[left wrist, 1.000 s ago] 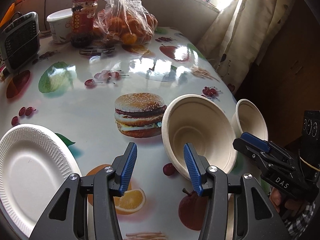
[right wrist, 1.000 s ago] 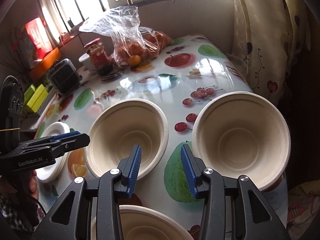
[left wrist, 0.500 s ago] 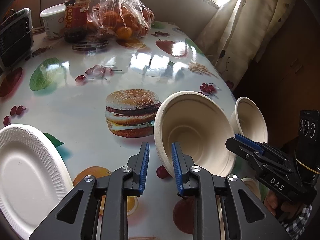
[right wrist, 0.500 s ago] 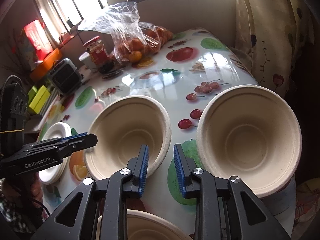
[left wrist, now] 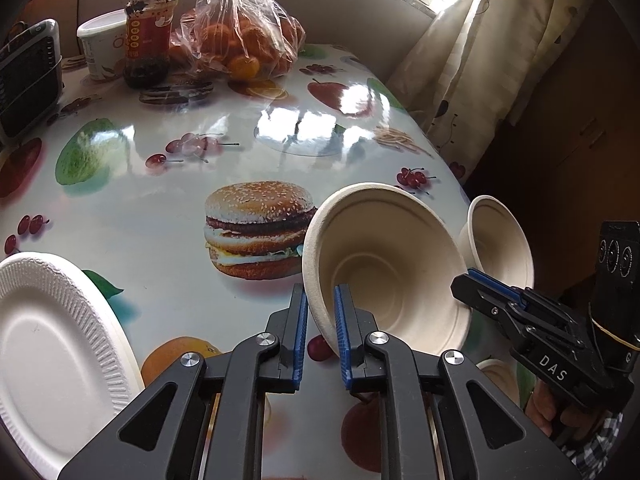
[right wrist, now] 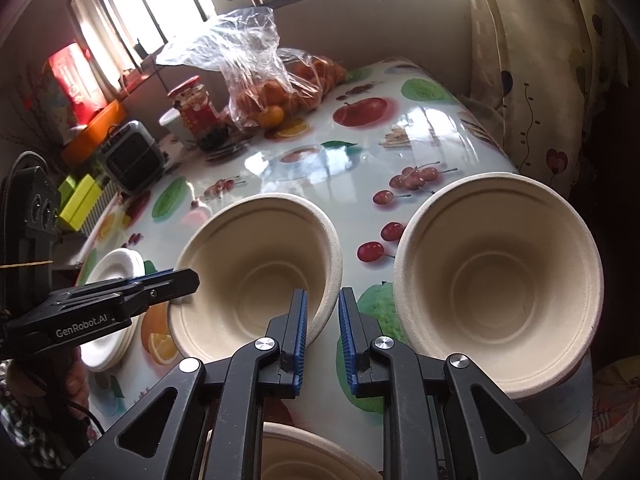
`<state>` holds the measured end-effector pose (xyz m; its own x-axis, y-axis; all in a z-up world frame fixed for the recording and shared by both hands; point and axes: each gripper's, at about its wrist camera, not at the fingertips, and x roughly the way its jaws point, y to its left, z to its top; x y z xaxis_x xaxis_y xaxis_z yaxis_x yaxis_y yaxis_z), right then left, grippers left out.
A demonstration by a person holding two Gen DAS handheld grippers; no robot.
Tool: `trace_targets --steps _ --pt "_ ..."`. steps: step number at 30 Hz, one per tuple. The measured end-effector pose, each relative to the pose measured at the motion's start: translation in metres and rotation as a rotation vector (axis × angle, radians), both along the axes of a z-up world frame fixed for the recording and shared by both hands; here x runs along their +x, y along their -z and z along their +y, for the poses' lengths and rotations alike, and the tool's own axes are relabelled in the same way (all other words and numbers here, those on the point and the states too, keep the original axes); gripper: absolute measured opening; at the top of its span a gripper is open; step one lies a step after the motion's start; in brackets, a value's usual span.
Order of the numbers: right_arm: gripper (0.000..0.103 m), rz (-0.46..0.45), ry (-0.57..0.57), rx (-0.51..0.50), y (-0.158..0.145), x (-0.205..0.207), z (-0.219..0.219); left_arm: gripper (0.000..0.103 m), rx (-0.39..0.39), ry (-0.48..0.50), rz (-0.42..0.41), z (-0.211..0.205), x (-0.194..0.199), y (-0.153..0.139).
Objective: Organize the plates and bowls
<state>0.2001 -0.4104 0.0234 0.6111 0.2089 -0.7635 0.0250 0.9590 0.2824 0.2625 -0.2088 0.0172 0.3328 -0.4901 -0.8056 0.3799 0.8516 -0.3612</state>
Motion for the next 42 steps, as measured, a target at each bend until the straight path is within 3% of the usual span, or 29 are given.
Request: trace_targets --steps 12,42 --pt "0.016 -0.063 0.004 -0.014 -0.029 -0.022 0.003 0.014 -0.031 0.013 -0.041 0.006 -0.016 -0.024" --pt "0.016 -0.203 0.058 -0.077 -0.082 -0.127 0.022 0.014 -0.067 0.094 -0.158 0.015 -0.097 -0.076"
